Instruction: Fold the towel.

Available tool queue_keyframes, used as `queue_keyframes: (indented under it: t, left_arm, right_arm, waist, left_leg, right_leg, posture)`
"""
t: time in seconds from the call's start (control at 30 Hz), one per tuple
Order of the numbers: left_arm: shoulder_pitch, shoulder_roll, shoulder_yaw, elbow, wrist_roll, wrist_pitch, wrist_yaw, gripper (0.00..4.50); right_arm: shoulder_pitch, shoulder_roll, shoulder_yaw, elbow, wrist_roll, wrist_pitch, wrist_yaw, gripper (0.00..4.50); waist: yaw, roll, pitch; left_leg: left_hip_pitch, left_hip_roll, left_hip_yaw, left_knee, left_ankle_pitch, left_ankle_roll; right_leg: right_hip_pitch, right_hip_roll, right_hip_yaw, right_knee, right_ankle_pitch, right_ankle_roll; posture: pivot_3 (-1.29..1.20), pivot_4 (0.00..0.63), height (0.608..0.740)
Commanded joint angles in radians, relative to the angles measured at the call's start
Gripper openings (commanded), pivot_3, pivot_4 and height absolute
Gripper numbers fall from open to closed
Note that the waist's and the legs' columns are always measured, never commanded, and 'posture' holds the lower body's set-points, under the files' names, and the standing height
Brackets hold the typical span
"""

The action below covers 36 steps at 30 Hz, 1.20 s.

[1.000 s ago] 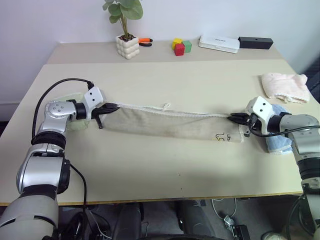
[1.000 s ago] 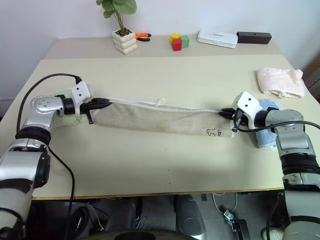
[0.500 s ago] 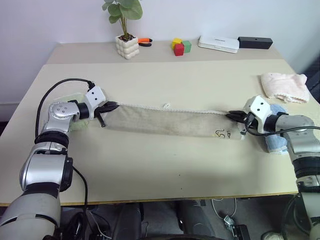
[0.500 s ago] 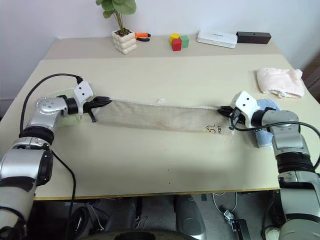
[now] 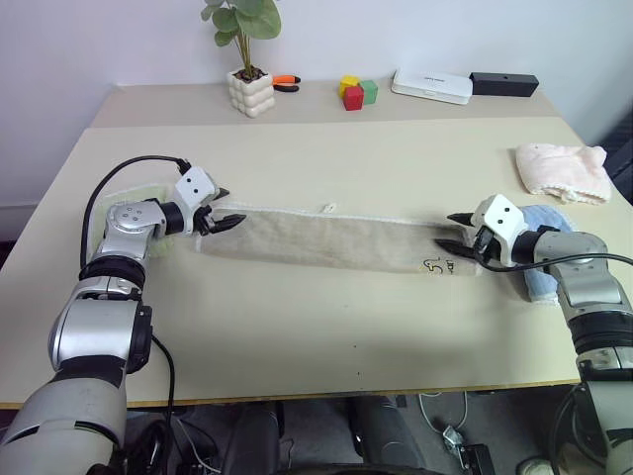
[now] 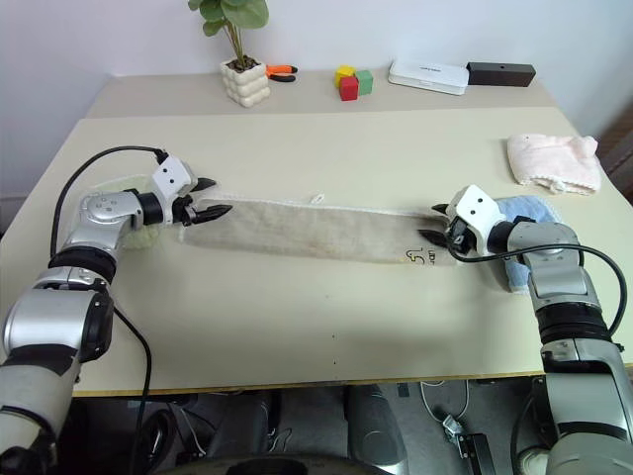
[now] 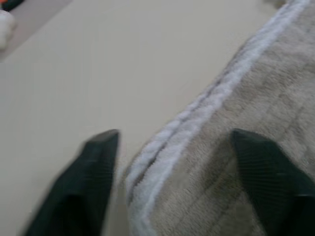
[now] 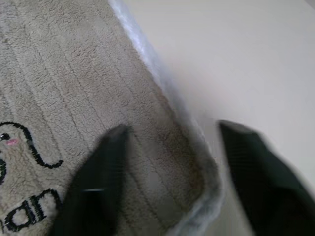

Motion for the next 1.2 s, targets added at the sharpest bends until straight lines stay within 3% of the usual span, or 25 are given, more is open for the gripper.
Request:
queue_keyframes:
  t: [0.03, 0.13, 0.17, 0.27, 0.43, 0.5, 0.73, 0.9, 1.07, 1.2]
  left_arm:
    - [-0.019, 0.022, 0.022, -0.01, -0.002, 0.002, 0.021, 4.5]
    - [-0.026, 0.023, 0.057, -0.002, -0.038, 0.05, 0.025, 4.5]
    - [-0.031, 0.023, 0.073, -0.003, -0.052, 0.066, 0.025, 3.85]
    - [-0.045, 0.019, 0.122, -0.013, -0.093, 0.101, 0.026, 2.56]
    - [-0.077, 0.011, 0.203, -0.042, -0.175, 0.185, -0.005, 0.01]
    - [-0.078, 0.003, 0.218, -0.061, -0.193, 0.194, -0.008, 0.0]
    - [-0.036, -0.081, 0.257, -0.206, -0.273, 0.273, 0.012, 0.0]
    - [0.076, -0.21, 0.259, -0.483, -0.334, 0.433, 0.158, 0.0]
    - [0.212, -0.362, 0.231, -0.702, -0.373, 0.582, 0.307, 0.0]
    - [0.264, -0.418, 0.202, -0.707, -0.342, 0.586, 0.372, 0.0]
  right_arm:
    - [-0.02, -0.01, -0.022, 0.005, -0.022, -0.041, -0.053, 4.44]
    - [-0.034, -0.005, -0.024, 0.027, -0.032, -0.051, -0.079, 4.44]
    - [-0.037, -0.003, -0.028, 0.032, -0.035, -0.066, -0.097, 4.5]
    - [-0.04, 0.002, -0.055, -0.002, -0.001, -0.016, -0.118, 3.63]
    - [-0.032, 0.018, -0.091, -0.132, 0.088, 0.092, -0.097, 1.07]
    - [-0.029, 0.029, -0.101, -0.165, 0.098, 0.113, -0.122, 0.03]
    - [0.051, 0.209, -0.112, -0.429, 0.154, 0.246, -0.306, 0.03]
    - [0.136, 0.433, -0.087, -0.633, 0.143, 0.358, -0.541, 0.03]
    - [0.183, 0.571, -0.097, -0.575, -0.009, 0.386, -0.85, 0.03]
    - [0.209, 0.619, -0.077, -0.516, -0.06, 0.345, -0.936, 0.03]
  waist:
    - [0.001, 0.0, 0.0]
    - [0.001, 0.0, 0.0]
    - [0.001, 0.0, 0.0]
    - [0.0, 0.0, 0.0]
    - [0.001, 0.0, 0.0]
    - [0.001, 0.0, 0.0]
    - [0.001, 0.0, 0.0]
    - [0.002, 0.0, 0.0]
    - [0.006, 0.0, -0.001]
    - [0.003, 0.0, -0.001]
  left_leg:
    - [0.0, 0.0, 0.0, 0.0, 0.0, 0.0]
    - [0.0, 0.0, 0.0, 0.0, 0.0, 0.0]
    - [0.0, 0.0, 0.0, 0.0, 0.0, 0.0]
    - [0.0, 0.0, 0.0, 0.0, 0.0, 0.0]
    - [0.0, 0.0, 0.0, 0.0, 0.0, 0.0]
    - [0.0, 0.0, 0.0, 0.0, 0.0, 0.0]
    - [-0.001, 0.0, -0.001, 0.0, 0.0, 0.0]
    - [-0.001, 0.0, -0.002, 0.0, 0.0, 0.0]
    - [-0.001, 0.0, -0.002, 0.001, 0.001, -0.001]
    - [-0.001, 0.0, -0.002, 0.0, 0.001, -0.001]
  right_leg:
    - [0.0, 0.0, 0.0, 0.0, 0.0, 0.0]
    - [0.0, 0.0, 0.0, 0.0, 0.0, 0.0]
    - [0.0, 0.0, 0.0, 0.0, 0.0, 0.0]
    - [0.0, 0.0, 0.0, 0.0, 0.0, 0.0]
    - [0.0, 0.0, 0.0, 0.0, 0.0, 0.0]
    - [0.0, 0.0, 0.0, 0.0, 0.0, 0.0]
    - [0.0, 0.0, -0.001, 0.0, 0.0, 0.0]
    - [0.0, 0.0, -0.001, 0.001, 0.0, 0.0]
    - [0.0, -0.001, -0.001, 0.001, 0.0, 0.0]
    - [0.0, -0.001, -0.001, 0.001, 0.0, 0.0]
  posture:
    - [0.0, 0.15, 0.74]
    - [0.0, 0.15, 0.74]
    - [0.0, 0.15, 0.74]
    - [0.0, 0.15, 0.74]
    - [0.0, 0.15, 0.74]
    - [0.0, 0.15, 0.74]
    - [0.0, 0.15, 0.74]
    - [0.0, 0.15, 0.74]
    - [0.0, 0.15, 0.74]
    - [0.0, 0.15, 0.74]
